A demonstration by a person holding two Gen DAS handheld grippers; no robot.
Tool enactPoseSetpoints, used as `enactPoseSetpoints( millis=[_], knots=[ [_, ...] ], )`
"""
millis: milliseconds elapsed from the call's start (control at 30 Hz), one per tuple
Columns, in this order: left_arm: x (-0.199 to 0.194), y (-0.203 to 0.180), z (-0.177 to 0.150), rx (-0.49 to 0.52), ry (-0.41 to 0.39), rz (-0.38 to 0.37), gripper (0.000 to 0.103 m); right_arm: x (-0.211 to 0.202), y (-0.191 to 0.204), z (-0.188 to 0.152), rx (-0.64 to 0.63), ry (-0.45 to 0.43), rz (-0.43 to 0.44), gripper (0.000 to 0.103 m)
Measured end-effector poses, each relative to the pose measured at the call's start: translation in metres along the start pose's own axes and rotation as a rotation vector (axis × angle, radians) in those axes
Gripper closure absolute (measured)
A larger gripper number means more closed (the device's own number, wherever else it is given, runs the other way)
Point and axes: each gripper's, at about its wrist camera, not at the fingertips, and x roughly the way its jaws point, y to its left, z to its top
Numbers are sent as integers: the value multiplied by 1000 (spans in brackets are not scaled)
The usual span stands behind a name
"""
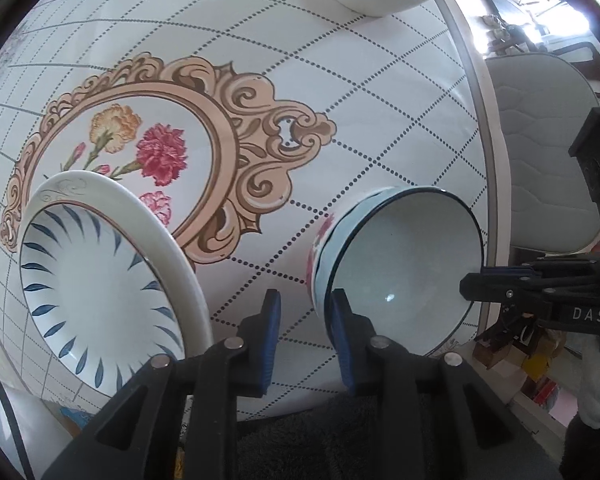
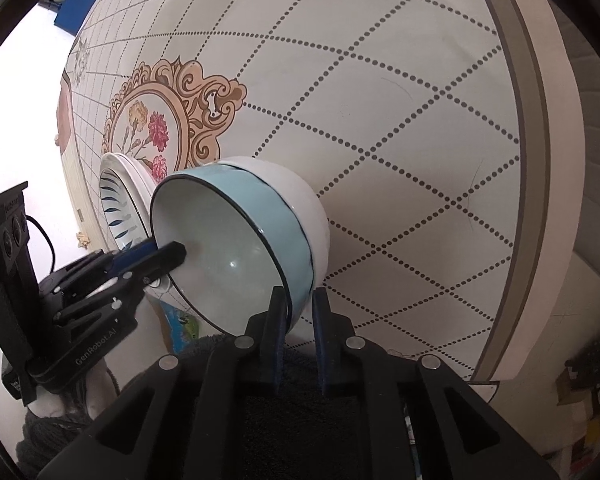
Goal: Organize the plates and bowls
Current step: 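Open both grippers and move them to the white black-rimmed bowl, then close both grippers on the rim of the white black-rimmed bowl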
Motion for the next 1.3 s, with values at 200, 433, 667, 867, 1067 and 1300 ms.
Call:
enactPoseSetpoints(
  millis=[200, 433, 667, 867, 1067, 1300],
  knots=[
    [-48, 6, 14, -3, -115, 73, 71, -51, 18, 14, -118, -175, -211, 26],
    [-73, 10, 108, -42, -192, -2, 67, -103, 7, 85, -84, -343, -118, 19],
    [-56, 4, 209, -88, -138, -156, 67, -130, -23, 161, 29, -391, 49, 19],
    [-29, 3, 257, -101, -71, -184, 67, -117, -34, 210, 74, -358, 105, 23],
    [-16, 0, 277, -105, -53, -193, 69, -103, -41, 236, 93, -330, 139, 36],
    [-10, -9, 281, -69, -39, -163, 77, -94, -35, 252, 83, -309, 166, 72]
  ],
)
